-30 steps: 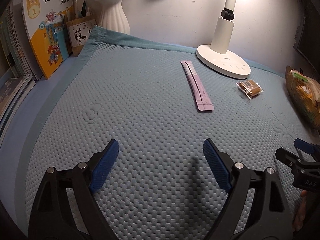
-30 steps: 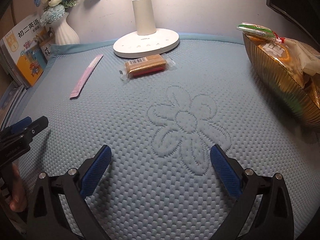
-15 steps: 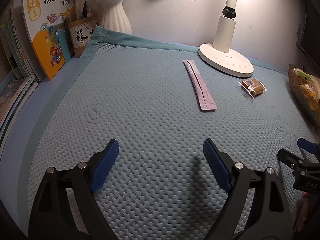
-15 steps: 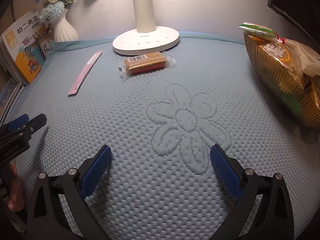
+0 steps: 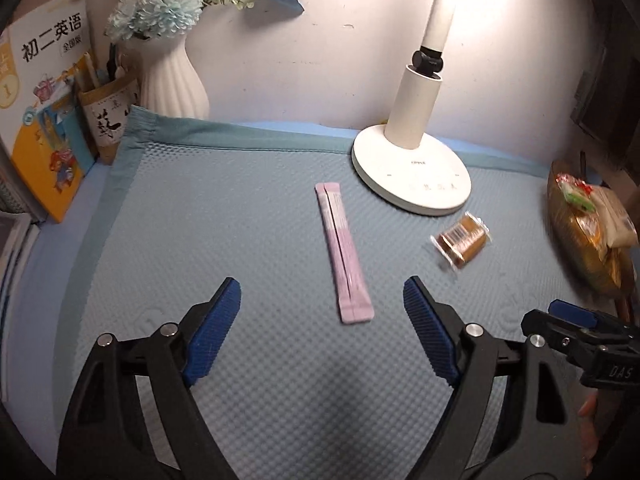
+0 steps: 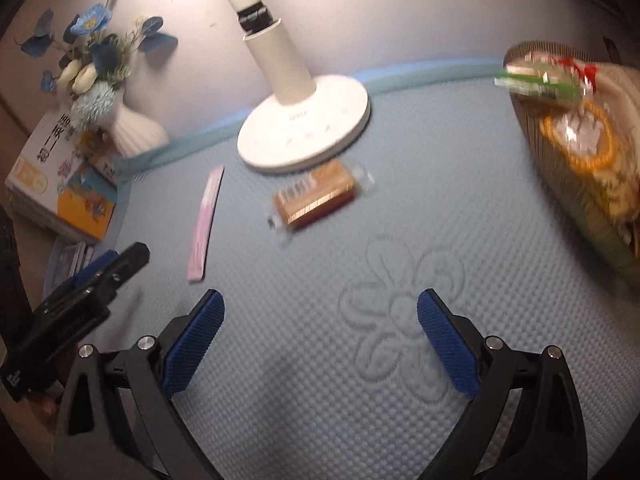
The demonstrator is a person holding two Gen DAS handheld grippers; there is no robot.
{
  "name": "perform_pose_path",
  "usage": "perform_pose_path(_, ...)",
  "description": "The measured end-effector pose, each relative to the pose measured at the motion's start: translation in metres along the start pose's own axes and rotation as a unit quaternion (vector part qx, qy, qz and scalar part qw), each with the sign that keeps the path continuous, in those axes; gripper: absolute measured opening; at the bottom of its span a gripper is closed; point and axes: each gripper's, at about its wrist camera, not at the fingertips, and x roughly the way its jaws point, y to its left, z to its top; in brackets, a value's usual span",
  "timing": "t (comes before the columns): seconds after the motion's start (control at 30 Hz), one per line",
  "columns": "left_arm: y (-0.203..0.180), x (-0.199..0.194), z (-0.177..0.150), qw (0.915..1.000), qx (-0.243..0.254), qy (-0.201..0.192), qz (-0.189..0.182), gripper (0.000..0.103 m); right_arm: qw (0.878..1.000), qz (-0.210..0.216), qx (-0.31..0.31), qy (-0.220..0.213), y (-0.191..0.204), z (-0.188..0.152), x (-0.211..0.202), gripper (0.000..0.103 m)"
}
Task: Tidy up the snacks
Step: 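Move both open tools back over the mat toward the remaining snacks, then grasp the small wrapped bar with the right tool while the left tool grasps the pink stick packet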
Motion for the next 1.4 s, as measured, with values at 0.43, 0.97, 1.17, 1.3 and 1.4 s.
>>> perform_pose_path(0.43,-0.026,0.074,0.002,0.9984,0.053,0.014,0.016,0.064,0.992,-0.1,0.073,-0.023,0.017,0.033,0.077,0.072)
perform_pose_path(0.97,-0.031,0.063,-0.007,0.9971,0.072,0.015,0.017,0.019,0.994,-0.062,-0.086,-0.019,0.001,-0.025,0.031,0.037)
perform_pose_path(1.17,-0.033,0.022,-0.054,0.991,0.099,0.044,-0.079,0.019,0.981,-0.014,-0.192,-0.012,-0.017,-0.074,-0.006,0.038)
perform_pose_path(1.3,-0.045,-0.003,-0.086,0.9863,0.124,0.045,-0.099,0.019,0.98,0.025,-0.195,0.005,-0.029,-0.097,-0.031,0.039)
perform_pose_path(1.4,-0.053,-0.017,-0.106,0.9832,0.143,0.044,-0.105,0.019,0.979,0.027,-0.201,0.005,-0.033,-0.107,-0.038,0.057)
